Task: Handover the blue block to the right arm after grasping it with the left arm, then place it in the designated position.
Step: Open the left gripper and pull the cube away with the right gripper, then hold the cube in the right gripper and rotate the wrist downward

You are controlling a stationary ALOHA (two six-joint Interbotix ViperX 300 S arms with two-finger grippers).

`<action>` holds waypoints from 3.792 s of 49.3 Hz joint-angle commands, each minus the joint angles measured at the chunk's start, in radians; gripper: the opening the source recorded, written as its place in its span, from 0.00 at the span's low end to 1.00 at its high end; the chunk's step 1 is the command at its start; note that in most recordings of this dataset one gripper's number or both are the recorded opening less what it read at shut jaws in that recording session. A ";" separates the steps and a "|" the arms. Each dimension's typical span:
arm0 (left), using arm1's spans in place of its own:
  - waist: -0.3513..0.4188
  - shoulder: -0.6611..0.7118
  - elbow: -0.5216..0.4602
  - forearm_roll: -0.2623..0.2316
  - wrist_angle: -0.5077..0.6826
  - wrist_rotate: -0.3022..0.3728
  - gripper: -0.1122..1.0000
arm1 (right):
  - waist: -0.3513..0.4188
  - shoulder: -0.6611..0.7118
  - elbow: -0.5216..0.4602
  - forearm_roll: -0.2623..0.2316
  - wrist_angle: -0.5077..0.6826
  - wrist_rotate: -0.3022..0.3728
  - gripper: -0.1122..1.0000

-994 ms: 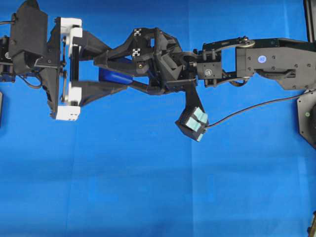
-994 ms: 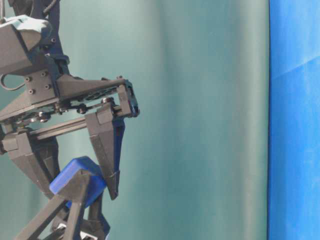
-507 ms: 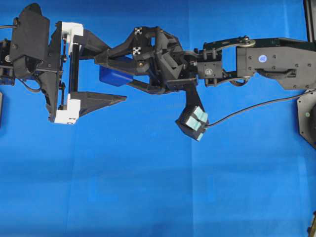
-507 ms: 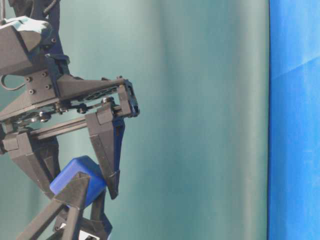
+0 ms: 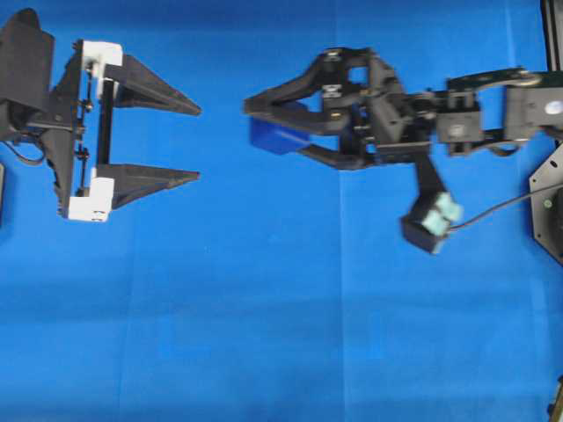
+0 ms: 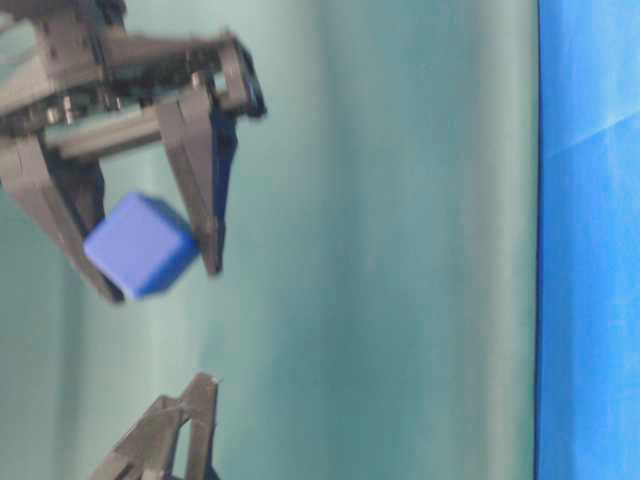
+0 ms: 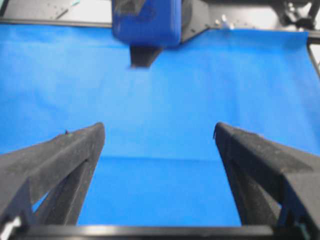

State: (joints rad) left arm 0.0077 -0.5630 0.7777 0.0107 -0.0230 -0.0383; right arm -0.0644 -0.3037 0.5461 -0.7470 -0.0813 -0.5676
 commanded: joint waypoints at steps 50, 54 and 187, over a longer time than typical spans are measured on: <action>0.000 -0.052 -0.011 -0.002 -0.003 0.000 0.94 | 0.021 -0.129 0.061 0.146 0.032 0.276 0.57; 0.000 -0.052 -0.011 -0.002 -0.005 0.000 0.94 | 0.028 -0.133 0.063 0.161 0.032 0.379 0.57; 0.000 -0.051 -0.012 -0.002 -0.011 0.000 0.94 | 0.100 -0.158 0.034 0.206 0.385 1.304 0.57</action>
State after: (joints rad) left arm 0.0077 -0.5937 0.7823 0.0107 -0.0245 -0.0383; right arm 0.0261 -0.4464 0.6090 -0.5538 0.2807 0.7332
